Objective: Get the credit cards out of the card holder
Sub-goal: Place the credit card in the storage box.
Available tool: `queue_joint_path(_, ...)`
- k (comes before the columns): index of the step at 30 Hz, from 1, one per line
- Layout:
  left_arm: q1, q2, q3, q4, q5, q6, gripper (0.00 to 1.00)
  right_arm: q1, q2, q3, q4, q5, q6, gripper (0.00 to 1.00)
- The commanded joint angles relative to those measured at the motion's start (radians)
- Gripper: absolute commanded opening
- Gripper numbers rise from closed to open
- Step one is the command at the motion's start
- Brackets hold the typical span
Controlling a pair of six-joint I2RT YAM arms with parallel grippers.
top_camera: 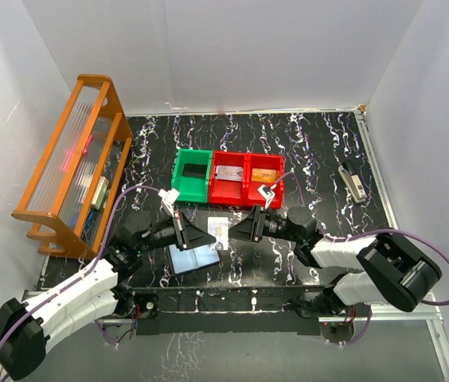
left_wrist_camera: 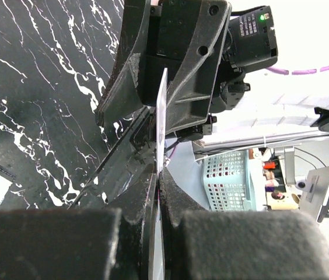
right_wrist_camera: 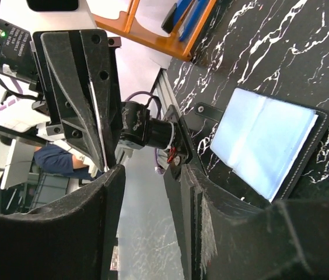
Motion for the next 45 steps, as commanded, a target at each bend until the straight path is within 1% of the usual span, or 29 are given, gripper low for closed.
queue_joint_path(1, -0.002, 0.02, -0.012, 0.084, 0.048, -0.018, 0.0, 0.02, 0.025, 0.054, 0.165, -0.037, 0.046, 0.41)
queue_joint_path(4, -0.002, 0.013, -0.014, 0.081, 0.034, -0.02, 0.0, 0.024, 0.031, 0.053, 0.176, -0.022, 0.054, 0.4)
queue_joint_path(6, -0.002, -0.001, -0.007, 0.048, 0.017, -0.011, 0.0, 0.023, 0.009, 0.029, 0.144, 0.044, 0.054, 0.4)
queue_joint_path(8, -0.002, -0.026, 0.002, -0.002, 0.001, 0.01, 0.0, 0.023, -0.037, 0.01, 0.048, 0.128, 0.032, 0.41)
queue_joint_path(10, -0.002, -0.056, 0.012, -0.047, -0.017, 0.025, 0.0, 0.019, -0.107, 0.002, -0.097, 0.221, 0.005, 0.42)
queue_joint_path(12, -0.002, -0.083, 0.012, -0.075, -0.03, 0.029, 0.0, 0.014, -0.182, 0.004, -0.207, 0.279, -0.03, 0.43)
queue_joint_path(14, -0.002, -0.101, 0.009, -0.089, -0.042, 0.028, 0.0, 0.011, -0.243, 0.015, -0.284, 0.295, -0.064, 0.44)
queue_joint_path(17, -0.002, -0.105, 0.006, -0.075, -0.049, 0.023, 0.0, 0.011, -0.285, 0.051, -0.34, 0.253, -0.107, 0.46)
queue_joint_path(19, -0.002, -0.092, 0.01, -0.058, -0.044, 0.021, 0.0, 0.011, -0.272, 0.068, -0.32, 0.187, -0.115, 0.47)
queue_joint_path(21, -0.002, -0.072, 0.019, -0.037, -0.037, 0.02, 0.0, 0.015, -0.243, 0.068, -0.263, 0.123, -0.104, 0.47)
queue_joint_path(22, -0.002, -0.06, 0.024, -0.024, -0.031, 0.019, 0.0, 0.019, -0.224, 0.099, -0.233, 0.098, -0.095, 0.47)
queue_joint_path(26, -0.002, -0.025, 0.026, 0.027, -0.012, 0.004, 0.0, 0.054, -0.149, 0.133, -0.133, 0.032, -0.068, 0.45)
queue_joint_path(29, -0.003, -0.018, 0.019, 0.056, -0.003, -0.011, 0.0, 0.065, -0.113, 0.134, -0.088, 0.029, -0.053, 0.4)
queue_joint_path(33, -0.002, -0.043, 0.013, 0.05, -0.003, -0.018, 0.0, 0.065, -0.114, 0.118, -0.093, 0.056, -0.057, 0.35)
queue_joint_path(38, -0.002, -0.075, -0.008, 0.031, -0.006, -0.011, 0.0, 0.066, -0.099, 0.112, -0.018, 0.029, -0.02, 0.23)
queue_joint_path(41, -0.002, -0.074, -0.021, 0.063, 0.003, -0.027, 0.0, 0.066, -0.085, 0.1, 0.073, -0.006, 0.02, 0.22)
queue_joint_path(42, -0.002, -0.073, -0.025, 0.076, 0.009, -0.034, 0.0, 0.065, -0.08, 0.104, 0.076, -0.018, 0.026, 0.22)
queue_joint_path(44, -0.002, -0.073, -0.029, 0.093, 0.012, -0.039, 0.0, 0.065, -0.076, 0.111, 0.081, -0.03, 0.029, 0.15)
queue_joint_path(45, -0.002, -0.073, -0.032, 0.094, 0.011, -0.039, 0.0, 0.066, -0.078, 0.11, 0.087, -0.03, 0.03, 0.14)
